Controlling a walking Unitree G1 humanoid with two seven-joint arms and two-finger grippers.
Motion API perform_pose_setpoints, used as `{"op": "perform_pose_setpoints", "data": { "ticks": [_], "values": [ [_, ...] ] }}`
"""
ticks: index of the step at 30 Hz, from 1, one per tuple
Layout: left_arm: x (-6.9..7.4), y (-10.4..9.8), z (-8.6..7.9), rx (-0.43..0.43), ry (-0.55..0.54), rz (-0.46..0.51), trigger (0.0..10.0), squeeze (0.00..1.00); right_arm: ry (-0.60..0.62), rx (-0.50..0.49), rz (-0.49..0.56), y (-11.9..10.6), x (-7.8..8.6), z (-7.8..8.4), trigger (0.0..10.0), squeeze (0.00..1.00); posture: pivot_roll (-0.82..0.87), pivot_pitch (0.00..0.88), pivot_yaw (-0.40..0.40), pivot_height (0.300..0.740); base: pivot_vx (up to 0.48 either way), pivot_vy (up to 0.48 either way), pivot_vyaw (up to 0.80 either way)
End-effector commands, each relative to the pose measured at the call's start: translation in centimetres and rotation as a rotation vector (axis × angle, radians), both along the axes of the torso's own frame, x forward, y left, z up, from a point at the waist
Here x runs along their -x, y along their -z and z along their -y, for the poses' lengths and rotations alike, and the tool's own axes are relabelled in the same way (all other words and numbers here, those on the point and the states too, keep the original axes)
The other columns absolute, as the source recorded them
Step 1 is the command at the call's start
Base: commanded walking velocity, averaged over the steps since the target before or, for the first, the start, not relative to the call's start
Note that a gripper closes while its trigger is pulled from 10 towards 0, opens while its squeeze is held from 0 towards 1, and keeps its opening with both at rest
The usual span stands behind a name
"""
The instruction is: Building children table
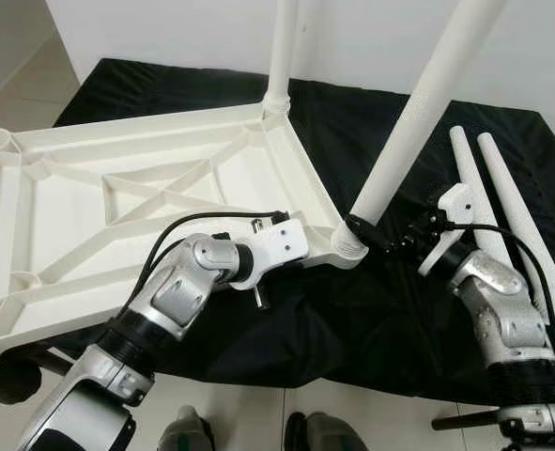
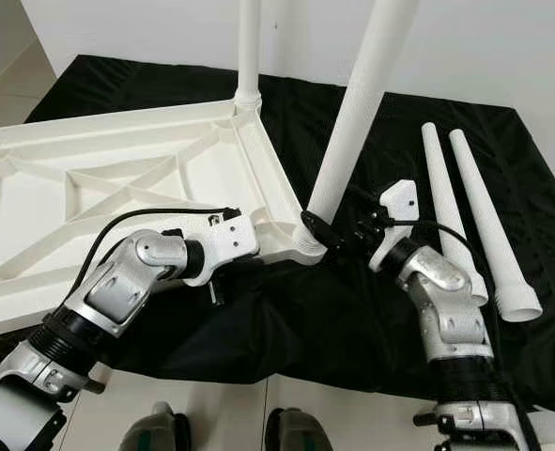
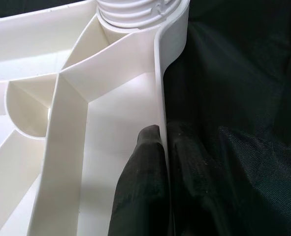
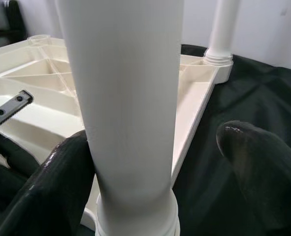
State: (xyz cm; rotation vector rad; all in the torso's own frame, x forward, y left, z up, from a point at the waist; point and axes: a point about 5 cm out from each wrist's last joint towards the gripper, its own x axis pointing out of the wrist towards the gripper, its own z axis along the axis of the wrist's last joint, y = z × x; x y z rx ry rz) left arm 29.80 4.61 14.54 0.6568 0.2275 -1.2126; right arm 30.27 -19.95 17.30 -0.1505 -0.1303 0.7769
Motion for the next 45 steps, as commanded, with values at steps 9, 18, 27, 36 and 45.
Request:
{"op": "perform_pose_setpoints", "data": {
  "ticks": [9, 18, 27, 36, 45],
  "values": [
    [0.1, -0.9, 0.7, 0.028, 0.037, 0.050, 10.0, 0.00, -0.118, 0.035, -0.062, 1.3, -0.9, -0.7, 10.0, 0.00, -0.05, 0.064, -0.026, 0.740, 0.000, 0.000, 0.00],
    [0.1, -0.9, 0.9, 0.035, 0.031, 0.060, 10.0, 0.00, -0.187, 0.025, -0.074, 2.4, -1.7, -2.9, 3.6, 0.00, -0.02, 0.032, -0.048, 0.740, 0.000, 0.000, 0.00],
    [0.3, -0.8, 0.8, 0.031, 0.035, 0.059, 10.0, 0.00, -0.173, 0.034, -0.033, 1.2, -2.5, -2.1, 3.1, 0.00, -0.02, 0.017, -0.047, 0.740, 0.000, 0.000, 0.00],
    [0.2, -1.0, 0.9, 0.034, 0.043, 0.059, 10.0, 0.00, -0.119, 0.043, -0.024, 1.1, -2.1, -0.6, 10.0, 0.00, -0.03, 0.030, -0.042, 0.740, 0.000, 0.000, 0.00],
    [0.2, -1.0, 0.9, 0.040, 0.037, 0.056, 10.0, 0.00, -0.043, -0.039, -0.027, 1.0, -1.5, -1.4, 10.0, 0.00, -0.03, 0.040, -0.046, 0.740, 0.000, 0.000, 0.00]
  ]
}}
